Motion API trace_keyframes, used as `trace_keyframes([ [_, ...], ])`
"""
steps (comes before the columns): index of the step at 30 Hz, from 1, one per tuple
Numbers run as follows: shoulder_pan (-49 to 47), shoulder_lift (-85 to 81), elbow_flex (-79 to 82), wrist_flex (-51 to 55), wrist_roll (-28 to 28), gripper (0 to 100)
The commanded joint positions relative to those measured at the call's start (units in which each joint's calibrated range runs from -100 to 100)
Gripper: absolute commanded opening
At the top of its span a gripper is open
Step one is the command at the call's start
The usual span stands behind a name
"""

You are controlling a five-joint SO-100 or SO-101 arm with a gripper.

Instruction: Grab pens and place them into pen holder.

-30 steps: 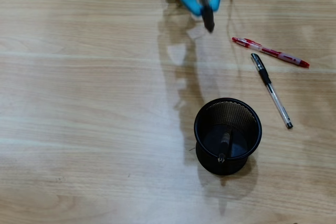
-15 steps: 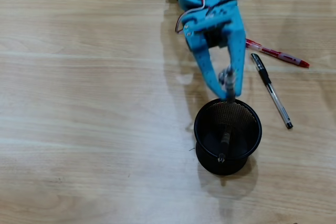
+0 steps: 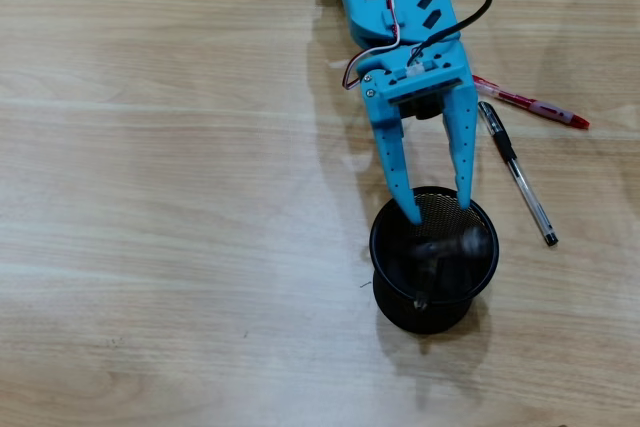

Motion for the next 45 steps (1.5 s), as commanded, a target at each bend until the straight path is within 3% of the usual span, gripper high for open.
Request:
trace_keyframes([
  [1, -0.76, -1.06, -2.86, -0.81, 0.21, 13],
  [11, -2.22, -3.87, -2.86, 0.47, 5.34, 13],
  [16, -3.23, -9.56, -6.21, 19.06, 8.43, 3],
  [20, -4.97, -13.8, -9.38, 36.18, 8.59, 2],
  [24, -7.53, -17.62, -10.01, 45.3, 10.58, 2],
  [36, -20.24, -18.73, -11.19, 47.21, 12.51, 2],
  [43, -23.35, -7.18, -21.14, 48.94, 10.89, 2],
  [45, -23.53, -1.57, -27.03, 54.04, 8.8, 2],
])
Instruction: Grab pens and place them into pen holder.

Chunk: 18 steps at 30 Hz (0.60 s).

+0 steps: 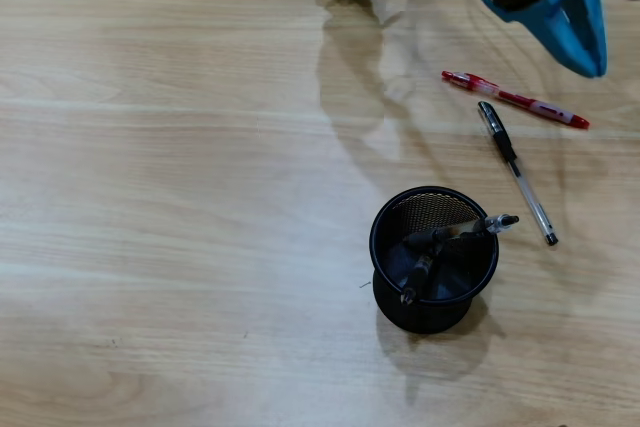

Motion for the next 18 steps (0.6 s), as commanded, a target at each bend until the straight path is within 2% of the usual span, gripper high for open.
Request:
trace_keyframes([
  [1, -0.47, 6.58, -10.92, 7.66, -3.12, 2],
  [10, 0.44, 23.4, -38.25, 37.55, -5.53, 2],
  [15, 0.53, 31.55, -49.75, 46.11, -5.53, 2],
  [18, 0.53, 34.52, -52.1, 45.57, -5.48, 2],
])
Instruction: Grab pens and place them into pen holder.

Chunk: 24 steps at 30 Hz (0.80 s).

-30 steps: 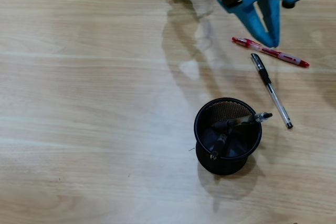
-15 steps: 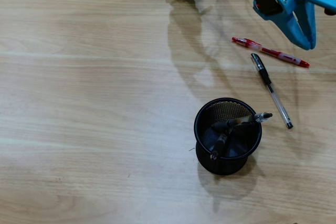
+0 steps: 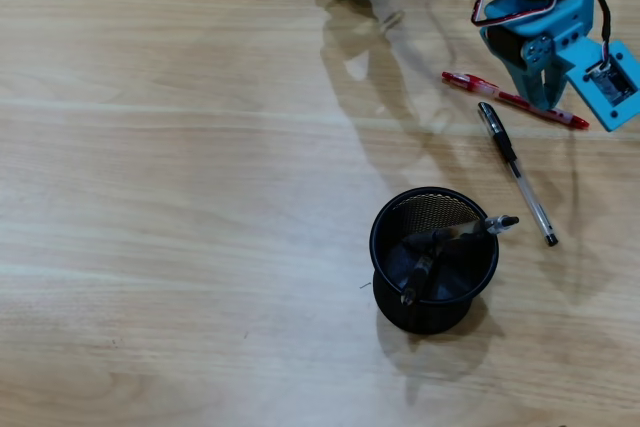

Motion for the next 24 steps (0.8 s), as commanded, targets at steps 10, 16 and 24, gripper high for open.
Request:
trace_keyframes([
  [10, 0.64, 9.29, -5.6, -5.32, -3.21, 23],
  [16, -0.09, 14.64, -5.69, -9.42, -4.94, 26],
  [24, -1.1, 19.82, -6.05, -9.88, -7.92, 26],
])
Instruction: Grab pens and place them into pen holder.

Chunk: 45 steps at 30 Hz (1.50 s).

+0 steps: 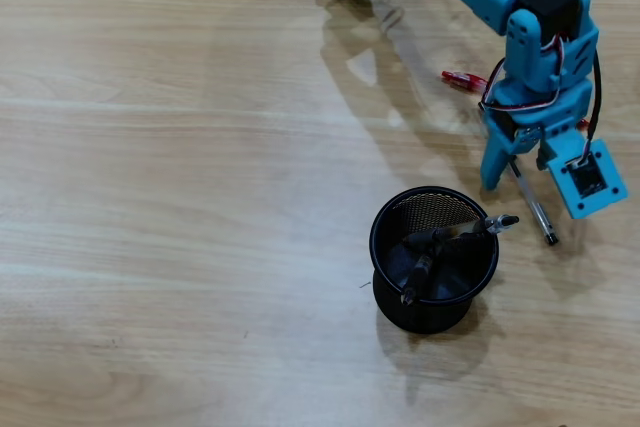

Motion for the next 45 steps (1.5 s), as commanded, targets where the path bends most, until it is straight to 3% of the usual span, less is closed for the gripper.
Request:
trace_keyframes([
  [1, -1.0, 1.13, -2.41, -0.99, -1.26, 26],
  [14, -3.65, 5.8, -2.5, -0.99, -4.04, 25],
  [20, -3.56, 5.54, -2.41, -0.99, -4.04, 9],
  [24, -3.56, 5.37, -2.41, -0.9, -4.04, 3],
  [40, -2.56, 0.79, -2.05, 0.29, -3.2, 2],
  [45, 0.01, -8.47, -1.96, 8.94, -1.21, 2],
])
